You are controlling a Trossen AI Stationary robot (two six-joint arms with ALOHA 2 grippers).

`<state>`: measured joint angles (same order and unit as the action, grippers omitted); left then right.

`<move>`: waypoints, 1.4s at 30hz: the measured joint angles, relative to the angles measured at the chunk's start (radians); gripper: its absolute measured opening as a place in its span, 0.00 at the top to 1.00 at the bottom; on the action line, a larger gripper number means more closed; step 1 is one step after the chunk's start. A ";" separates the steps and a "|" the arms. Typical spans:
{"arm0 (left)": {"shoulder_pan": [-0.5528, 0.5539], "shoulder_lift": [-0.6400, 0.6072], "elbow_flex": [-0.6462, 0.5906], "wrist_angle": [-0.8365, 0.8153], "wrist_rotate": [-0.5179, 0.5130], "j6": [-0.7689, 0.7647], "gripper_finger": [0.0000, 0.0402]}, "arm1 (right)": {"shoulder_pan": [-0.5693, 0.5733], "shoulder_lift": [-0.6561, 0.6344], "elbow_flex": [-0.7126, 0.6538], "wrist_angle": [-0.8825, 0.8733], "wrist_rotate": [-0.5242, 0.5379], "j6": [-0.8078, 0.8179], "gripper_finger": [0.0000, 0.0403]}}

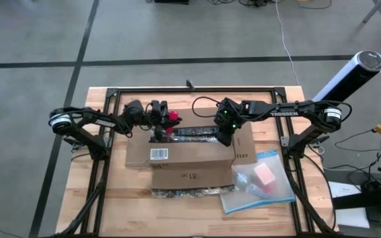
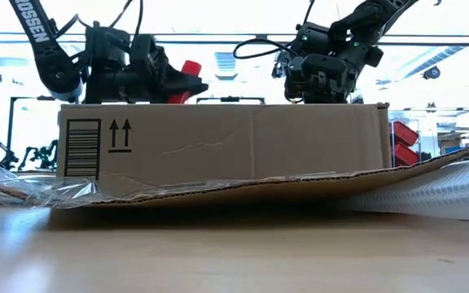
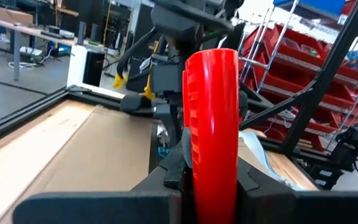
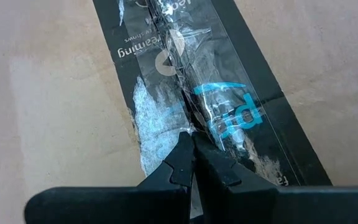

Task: Unpack boxes
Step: Break down the box using the red cutter

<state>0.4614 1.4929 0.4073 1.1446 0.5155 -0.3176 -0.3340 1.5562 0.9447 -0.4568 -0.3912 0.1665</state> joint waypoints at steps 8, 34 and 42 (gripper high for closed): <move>0.001 -0.001 -0.005 -0.005 0.010 -0.006 0.93 | 0.000 0.000 0.000 0.000 0.014 -0.001 1.00; 0.066 -0.622 -0.175 -0.668 0.018 0.045 0.93 | 0.000 -0.001 -0.016 -0.018 0.044 -0.063 1.00; 0.067 -0.817 -0.175 -0.874 -0.019 0.047 0.93 | 0.000 0.000 -0.016 -0.005 0.044 -0.074 1.00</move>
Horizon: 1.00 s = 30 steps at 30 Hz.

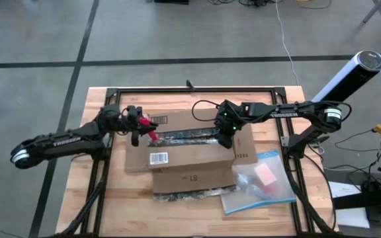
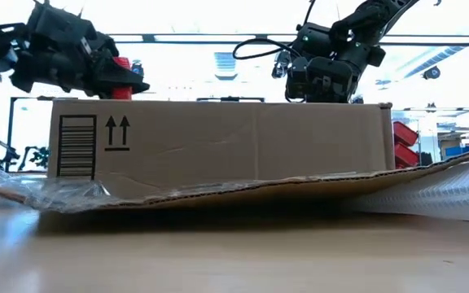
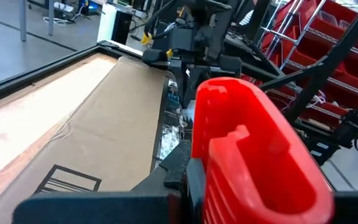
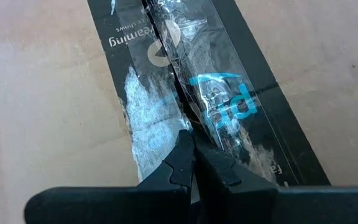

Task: Unpack boxes
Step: Break down the box using the red cutter

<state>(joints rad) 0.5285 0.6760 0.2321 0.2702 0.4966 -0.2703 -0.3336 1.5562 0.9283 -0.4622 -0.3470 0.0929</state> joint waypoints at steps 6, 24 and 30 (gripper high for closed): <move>0.006 -0.078 -0.001 -0.012 -0.028 -0.022 0.93 | 0.000 0.000 -0.004 -0.001 0.007 0.002 1.00; 0.006 -0.180 -0.002 -0.021 -0.094 -0.082 0.93 | -0.009 -0.003 -0.026 -0.014 0.032 -0.006 1.00; 0.006 -0.215 -0.002 -0.001 -0.114 -0.104 0.93 | -0.012 -0.003 -0.027 -0.022 0.034 -0.012 1.00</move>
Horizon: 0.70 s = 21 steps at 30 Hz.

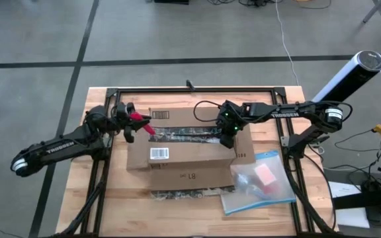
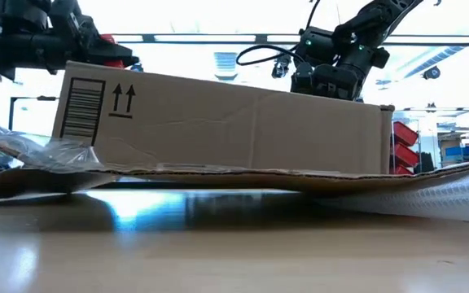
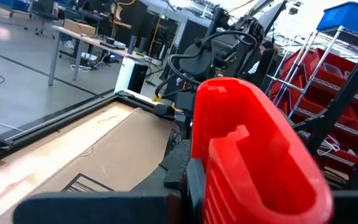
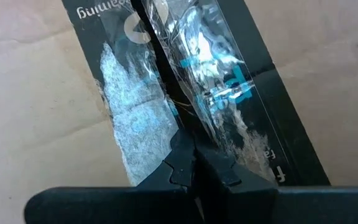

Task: Unpack boxes
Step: Break down the box using the red cutter

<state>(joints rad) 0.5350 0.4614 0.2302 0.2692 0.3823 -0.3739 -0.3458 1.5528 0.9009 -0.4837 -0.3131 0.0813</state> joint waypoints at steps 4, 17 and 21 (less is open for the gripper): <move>0.000 -0.015 0.000 0.013 -0.007 -0.010 0.93 | 0.000 0.000 -0.001 -0.002 0.001 -0.001 1.00; -0.002 -0.110 0.001 -0.127 -0.044 -0.032 0.93 | 0.000 0.000 -0.010 0.002 0.003 -0.019 1.00; -0.001 -0.149 0.001 -0.154 -0.044 -0.036 0.93 | 0.000 0.000 -0.010 0.004 -0.001 -0.018 1.00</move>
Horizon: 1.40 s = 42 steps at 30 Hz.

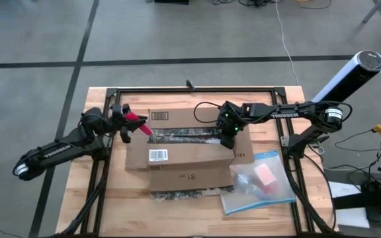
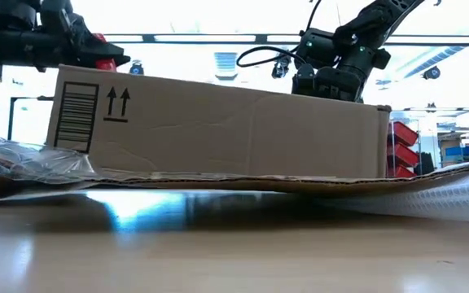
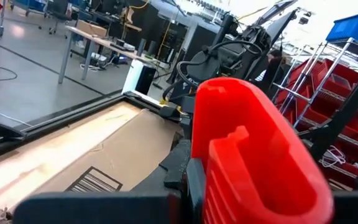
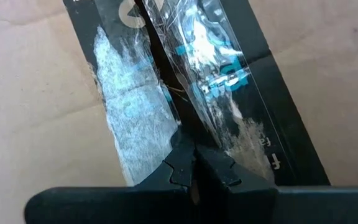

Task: Unpack boxes
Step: Break down the box using the red cutter

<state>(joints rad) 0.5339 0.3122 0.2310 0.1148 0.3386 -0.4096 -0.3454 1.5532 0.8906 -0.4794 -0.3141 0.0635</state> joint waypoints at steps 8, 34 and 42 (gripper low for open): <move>0.000 -0.090 0.000 -0.164 -0.016 0.001 0.93 | 0.000 0.000 0.000 0.013 -0.004 0.004 1.00; -0.002 0.017 0.000 0.210 -0.028 -0.096 0.93 | -0.030 0.003 0.033 0.031 0.053 0.131 1.00; -0.005 0.130 0.000 0.308 0.018 -0.098 0.93 | -0.079 -0.035 0.110 0.031 0.091 0.147 1.00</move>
<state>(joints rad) 0.5293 0.4417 0.2314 0.4226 0.3565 -0.5081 -0.4246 1.5186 1.0010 -0.4484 -0.2234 0.2101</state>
